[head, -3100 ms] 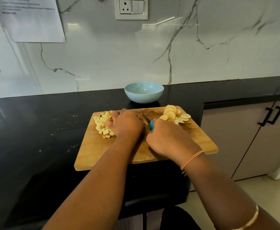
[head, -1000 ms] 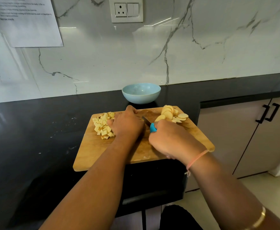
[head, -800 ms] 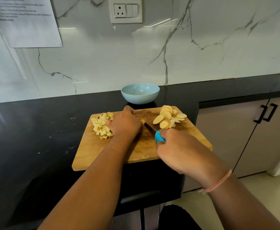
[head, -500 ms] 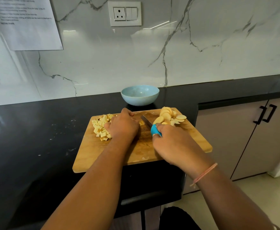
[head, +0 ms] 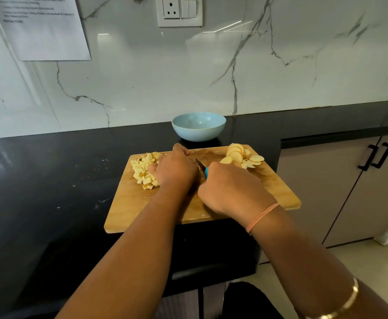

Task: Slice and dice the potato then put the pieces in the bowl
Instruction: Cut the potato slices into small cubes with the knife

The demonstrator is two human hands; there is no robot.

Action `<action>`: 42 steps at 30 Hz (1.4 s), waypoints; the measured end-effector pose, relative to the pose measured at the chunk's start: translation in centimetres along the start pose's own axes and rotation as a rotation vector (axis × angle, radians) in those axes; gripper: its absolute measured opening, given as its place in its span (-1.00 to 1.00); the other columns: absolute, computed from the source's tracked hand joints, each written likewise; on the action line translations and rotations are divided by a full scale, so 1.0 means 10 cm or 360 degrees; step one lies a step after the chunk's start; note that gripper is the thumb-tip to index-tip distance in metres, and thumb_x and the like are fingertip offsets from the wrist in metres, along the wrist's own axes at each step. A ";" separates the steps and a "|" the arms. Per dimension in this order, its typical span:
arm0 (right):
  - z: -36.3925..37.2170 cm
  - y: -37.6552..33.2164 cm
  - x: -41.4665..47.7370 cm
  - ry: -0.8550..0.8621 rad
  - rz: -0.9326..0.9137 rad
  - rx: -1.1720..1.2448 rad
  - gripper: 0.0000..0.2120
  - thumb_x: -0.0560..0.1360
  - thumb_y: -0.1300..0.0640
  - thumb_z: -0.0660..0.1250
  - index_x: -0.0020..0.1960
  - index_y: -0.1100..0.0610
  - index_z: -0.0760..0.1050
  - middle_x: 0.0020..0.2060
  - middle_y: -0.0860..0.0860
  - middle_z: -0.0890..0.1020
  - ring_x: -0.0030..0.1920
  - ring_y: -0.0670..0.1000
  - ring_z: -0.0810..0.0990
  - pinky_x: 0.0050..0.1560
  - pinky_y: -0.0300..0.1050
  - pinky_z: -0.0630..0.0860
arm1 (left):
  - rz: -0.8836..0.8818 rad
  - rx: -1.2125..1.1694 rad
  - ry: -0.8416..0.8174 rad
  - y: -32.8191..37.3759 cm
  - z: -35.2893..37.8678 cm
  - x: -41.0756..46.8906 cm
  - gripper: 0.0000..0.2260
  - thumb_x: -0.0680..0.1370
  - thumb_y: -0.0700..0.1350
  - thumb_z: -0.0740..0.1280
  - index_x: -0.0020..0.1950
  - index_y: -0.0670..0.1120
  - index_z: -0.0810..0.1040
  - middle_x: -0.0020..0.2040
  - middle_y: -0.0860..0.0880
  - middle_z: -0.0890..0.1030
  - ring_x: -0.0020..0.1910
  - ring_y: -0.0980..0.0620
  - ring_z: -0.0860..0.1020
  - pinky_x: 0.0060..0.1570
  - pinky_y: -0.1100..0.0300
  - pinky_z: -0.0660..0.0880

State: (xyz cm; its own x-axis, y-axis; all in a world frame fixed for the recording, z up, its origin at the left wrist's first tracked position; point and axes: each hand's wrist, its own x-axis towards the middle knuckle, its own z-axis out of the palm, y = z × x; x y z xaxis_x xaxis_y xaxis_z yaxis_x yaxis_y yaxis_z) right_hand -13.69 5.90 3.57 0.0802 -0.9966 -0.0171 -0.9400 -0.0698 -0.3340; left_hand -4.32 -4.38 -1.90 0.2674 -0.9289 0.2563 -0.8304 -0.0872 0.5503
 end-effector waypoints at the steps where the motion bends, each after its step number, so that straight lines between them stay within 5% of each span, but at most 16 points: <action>1: 0.00 0.02 -0.03 -0.0018 0.0002 0.0006 -0.90 0.57 0.07 0.16 0.06 0.05 0.38 -0.30 -0.06 0.37 -0.12 -0.02 0.47 -0.10 -0.13 0.44 | 0.0005 0.0002 0.0011 0.00 0.00 -0.01 -0.80 0.52 -0.09 0.24 0.14 0.07 0.42 -0.03 0.06 0.62 0.13 -0.01 0.48 0.17 -0.02 0.20; 4: 0.00 0.11 -0.18 -0.0031 -0.0010 0.0013 -0.97 0.57 0.08 0.15 0.00 0.02 0.33 -0.29 -0.08 0.38 -0.15 -0.05 0.46 -0.08 -0.13 0.43 | 0.0015 -0.0012 0.0005 0.02 -0.02 -0.03 -0.77 0.51 -0.12 0.23 0.15 0.07 0.43 -0.02 0.06 0.62 0.14 0.00 0.47 0.20 -0.02 0.19; 10: -0.06 0.36 -0.33 -0.0001 -0.0010 0.0138 -0.62 0.59 0.02 0.14 0.39 0.02 0.34 0.01 -0.05 0.52 0.01 -0.05 0.51 0.11 -0.08 0.51 | 0.0143 0.0045 -0.0032 0.03 -0.05 -0.06 -0.76 0.54 -0.13 0.23 0.18 0.11 0.46 0.04 0.04 0.59 0.22 -0.04 0.40 0.21 -0.02 0.19; 17: 0.05 0.59 -0.20 0.0364 -0.0013 0.0387 -0.63 0.62 0.02 0.10 0.41 0.00 0.32 -0.20 -0.11 0.46 -0.19 -0.06 0.49 -0.15 -0.14 0.48 | 0.0562 0.0289 -0.0275 0.11 -0.04 -0.07 -0.80 0.60 -0.03 0.19 0.13 0.07 0.58 0.04 0.06 0.58 0.14 0.03 0.48 0.34 -0.02 0.13; 24: 0.12 0.76 0.09 0.0667 -0.0114 0.0503 -0.56 0.62 -0.02 0.12 0.48 0.02 0.25 0.13 0.02 0.55 -0.02 -0.03 0.51 0.08 0.01 0.53 | 0.0525 0.0488 -0.0190 0.11 -0.03 0.02 -0.83 0.62 -0.08 0.16 0.07 -0.02 0.53 0.00 0.01 0.55 0.07 -0.01 0.51 0.25 0.03 0.25; 27: 0.17 0.89 0.22 0.0752 -0.0112 0.0544 -0.57 0.62 -0.01 0.13 0.45 0.07 0.28 0.07 0.11 0.59 -0.01 0.07 0.56 0.06 0.11 0.55 | 0.0460 0.0644 -0.0143 0.09 -0.05 0.04 -0.83 0.62 -0.10 0.15 0.13 -0.03 0.51 0.01 -0.02 0.53 0.11 -0.05 0.50 0.25 0.02 0.25; 33: 0.24 1.04 0.34 0.0842 -0.0164 0.0810 -0.58 0.62 0.01 0.15 0.45 0.09 0.30 0.01 0.00 0.56 -0.13 -0.11 0.51 -0.09 -0.26 0.46 | 0.0155 0.0799 0.0005 -0.01 -0.09 0.08 -0.76 0.61 -0.09 0.18 0.24 -0.05 0.50 0.23 -0.10 0.45 0.29 -0.12 0.35 0.34 -0.07 0.14; 42: 0.27 1.11 0.41 0.0804 -0.0085 0.0979 -0.63 0.62 0.00 0.15 0.38 0.10 0.37 -0.14 -0.11 0.50 -0.14 -0.11 0.51 -0.11 -0.21 0.48 | 0.0153 0.0242 0.0233 -0.06 -0.13 0.10 -0.71 0.57 -0.28 0.22 0.23 -0.02 0.51 0.12 -0.06 0.53 0.13 -0.06 0.48 0.27 0.02 0.20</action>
State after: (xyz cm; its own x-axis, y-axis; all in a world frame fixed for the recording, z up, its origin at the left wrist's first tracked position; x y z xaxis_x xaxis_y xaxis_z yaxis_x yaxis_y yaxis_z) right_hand -22.89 1.16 -2.71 -0.1784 -0.9018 0.3935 -0.5754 -0.2288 -0.7852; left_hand -2.91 -4.74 -0.94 0.2422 -0.8742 0.4208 -0.9166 -0.0640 0.3947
